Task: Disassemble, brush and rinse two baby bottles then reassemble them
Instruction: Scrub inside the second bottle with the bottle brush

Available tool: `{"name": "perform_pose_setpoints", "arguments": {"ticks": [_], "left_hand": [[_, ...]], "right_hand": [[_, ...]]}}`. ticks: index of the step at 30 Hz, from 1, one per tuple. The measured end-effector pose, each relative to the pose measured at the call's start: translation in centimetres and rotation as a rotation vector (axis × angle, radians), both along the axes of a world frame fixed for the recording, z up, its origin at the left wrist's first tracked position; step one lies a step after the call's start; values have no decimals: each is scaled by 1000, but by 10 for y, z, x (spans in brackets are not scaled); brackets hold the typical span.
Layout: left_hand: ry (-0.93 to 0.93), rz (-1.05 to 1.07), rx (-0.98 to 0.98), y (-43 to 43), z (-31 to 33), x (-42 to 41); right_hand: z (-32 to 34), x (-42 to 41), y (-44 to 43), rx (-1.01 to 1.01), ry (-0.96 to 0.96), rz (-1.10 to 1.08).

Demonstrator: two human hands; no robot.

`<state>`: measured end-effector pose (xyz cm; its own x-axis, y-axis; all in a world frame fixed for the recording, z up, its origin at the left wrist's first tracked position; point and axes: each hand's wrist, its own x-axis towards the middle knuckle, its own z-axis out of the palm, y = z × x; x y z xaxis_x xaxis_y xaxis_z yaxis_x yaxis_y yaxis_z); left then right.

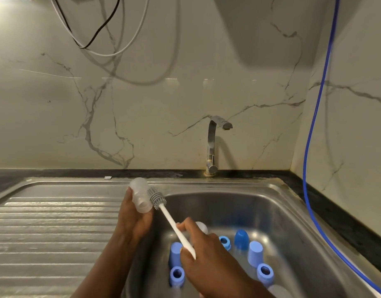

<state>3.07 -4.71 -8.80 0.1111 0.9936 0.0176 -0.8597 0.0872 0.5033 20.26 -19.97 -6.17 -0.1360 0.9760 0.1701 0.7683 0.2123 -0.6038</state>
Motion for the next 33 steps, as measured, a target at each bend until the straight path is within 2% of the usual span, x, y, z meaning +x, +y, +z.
{"name": "perform_pose_setpoints", "arguments": {"ticks": [6, 12, 14, 19, 21, 24, 27, 31, 33], "left_hand": [[22, -78, -27, -16, 13, 29], [345, -403, 44, -27, 14, 29], [533, -312, 92, -26, 11, 30], [954, 79, 293, -21, 3, 30], [1013, 156, 312, -19, -1, 29], [1001, 233, 264, -15, -2, 25], [1054, 227, 272, -16, -2, 25], [1288, 185, 392, -21, 0, 36], [1342, 186, 425, -21, 1, 39]], "right_hand": [[16, 21, 12, -46, 140, 1], [26, 47, 19, -7, 309, -44], [26, 54, 22, -27, 327, -56], [24, 59, 20, -71, 302, -20], [26, 59, 18, -83, 301, 1], [28, 57, 13, -100, 292, 22], [25, 55, 12, -80, 281, -7], [25, 59, 18, -51, 275, -62], [26, 61, 18, -41, 291, -71]]}}
